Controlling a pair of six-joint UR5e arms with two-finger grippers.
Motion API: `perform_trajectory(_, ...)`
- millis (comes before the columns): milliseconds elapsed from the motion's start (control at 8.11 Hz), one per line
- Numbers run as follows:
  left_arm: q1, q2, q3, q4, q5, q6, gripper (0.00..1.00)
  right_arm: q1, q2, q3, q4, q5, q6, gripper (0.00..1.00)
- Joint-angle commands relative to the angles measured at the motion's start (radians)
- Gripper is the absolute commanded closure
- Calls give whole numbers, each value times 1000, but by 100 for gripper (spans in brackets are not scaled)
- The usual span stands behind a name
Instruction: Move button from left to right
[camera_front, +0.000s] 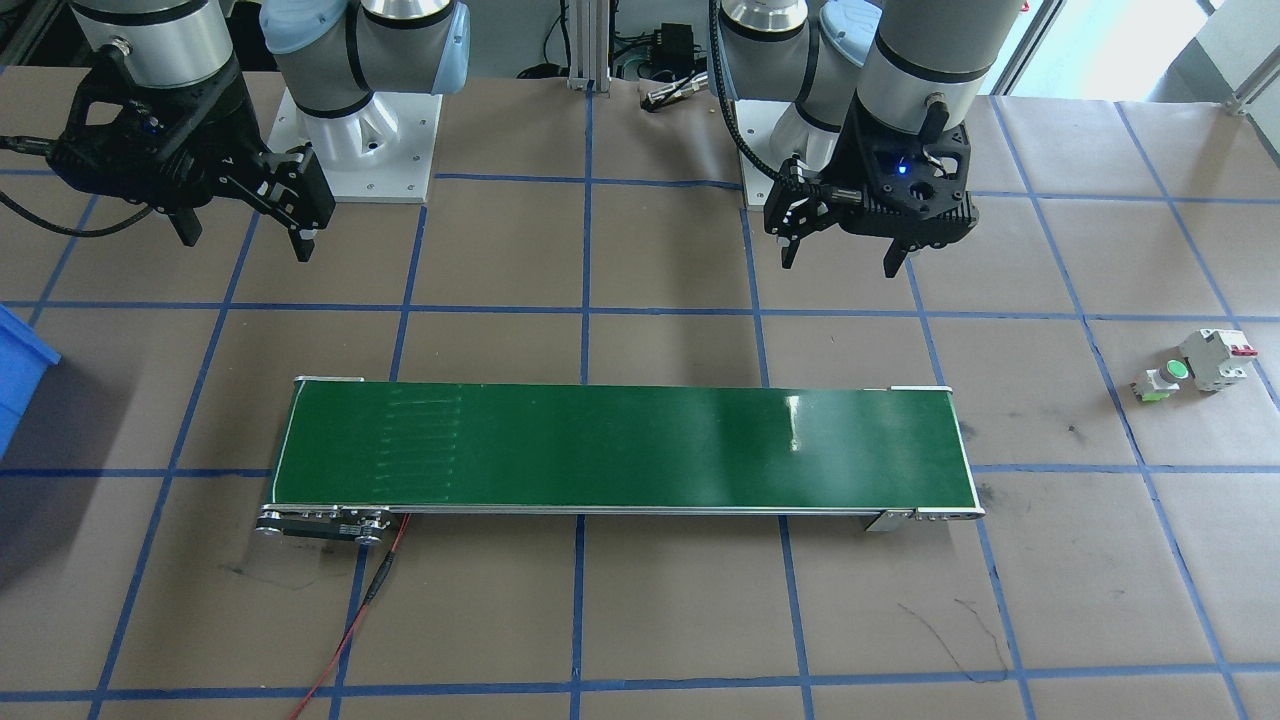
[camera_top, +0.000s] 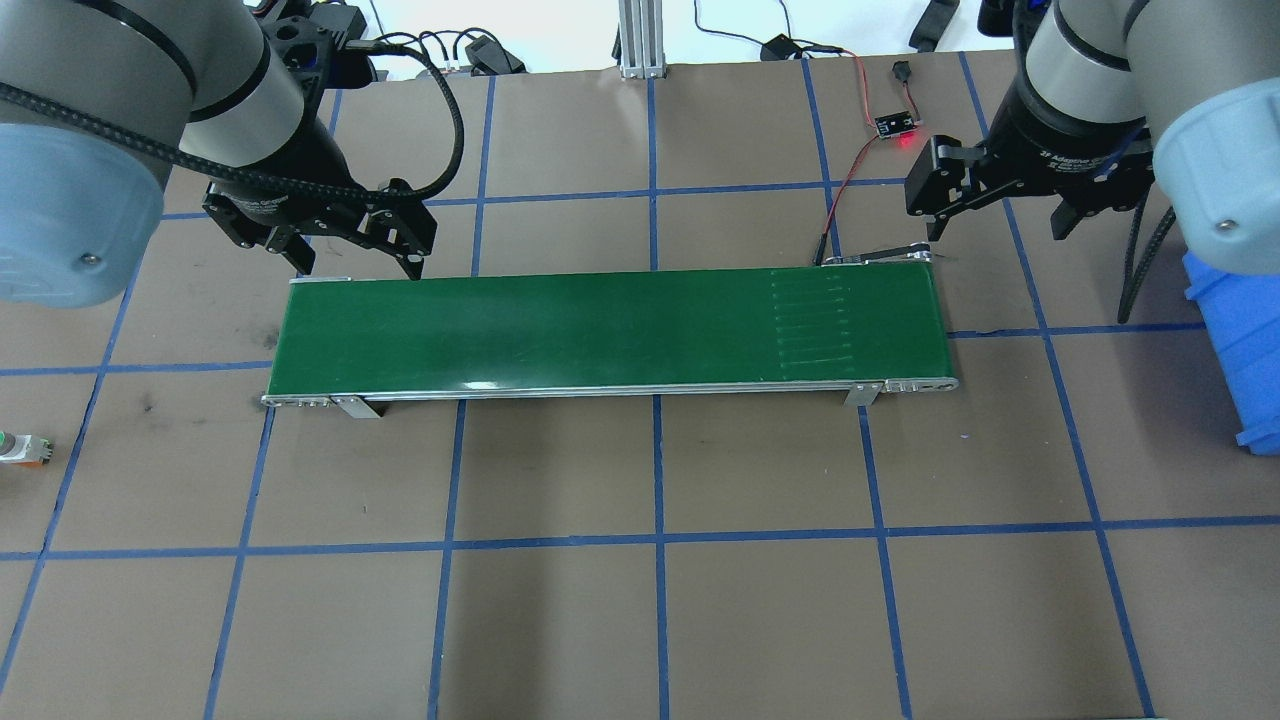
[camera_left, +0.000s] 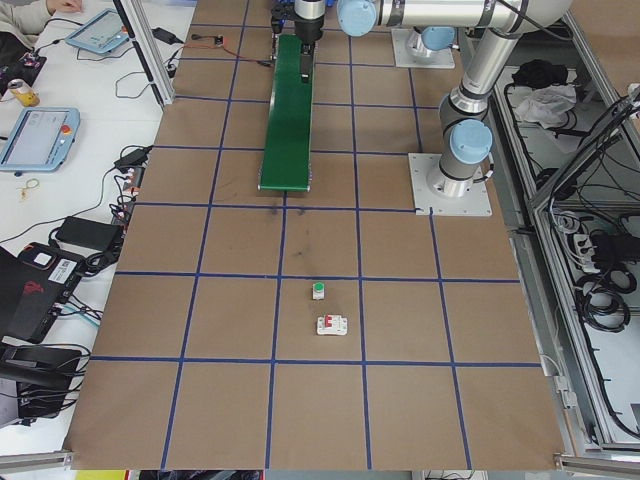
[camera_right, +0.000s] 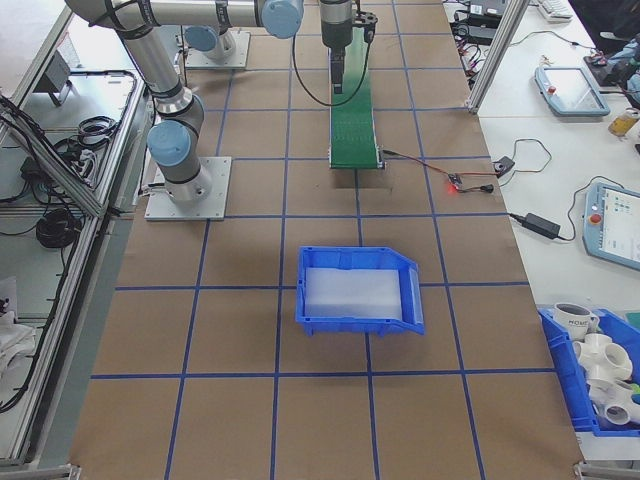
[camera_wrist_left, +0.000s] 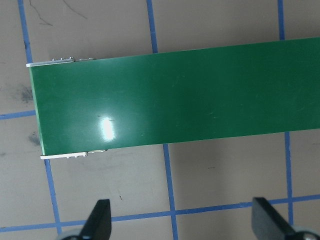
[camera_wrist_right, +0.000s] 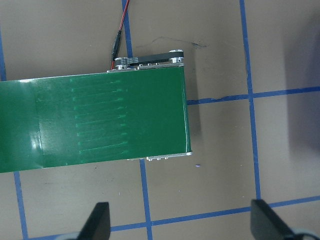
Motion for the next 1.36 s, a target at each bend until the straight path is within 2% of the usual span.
perform_trajectory(0, 20, 14, 0, 2, -10, 46, 0, 0, 1, 0, 1, 0, 0, 0)
perform_trajectory(123, 51, 17, 0, 1, 0, 179, 0, 0, 1, 0, 1, 0, 0, 0)
perform_trajectory(247, 136, 22, -11, -2, 16, 228, 0, 0, 1, 0, 1, 0, -2, 0)
perform_trajectory(370, 265, 18, -23, -7, 58, 265, 0, 0, 1, 0, 1, 0, -2, 0)
perform_trajectory(493, 378, -7, -46, -5, 80, 404, 0, 0, 1, 0, 1, 0, -2, 0)
perform_trajectory(616, 475, -16, -84, 42, 77, 480, 0, 0, 1, 0, 1, 0, -2, 0)
perform_trajectory(863, 621, -56, -163, 158, 83, 488, 0, 0, 1, 0, 1, -2, -2, 0)
perform_trajectory(986, 705, -108, -181, 253, 82, 535, 0, 0, 1, 0, 1, 0, -2, 0)
perform_trajectory(1110, 784, -166, -188, 345, 91, 739, 0, 0, 1, 2, 1, 0, -2, 0)
perform_trajectory(1233, 845, -229, -185, 361, 93, 769, 0, 0, 1, 2, 1, 0, -2, 0)
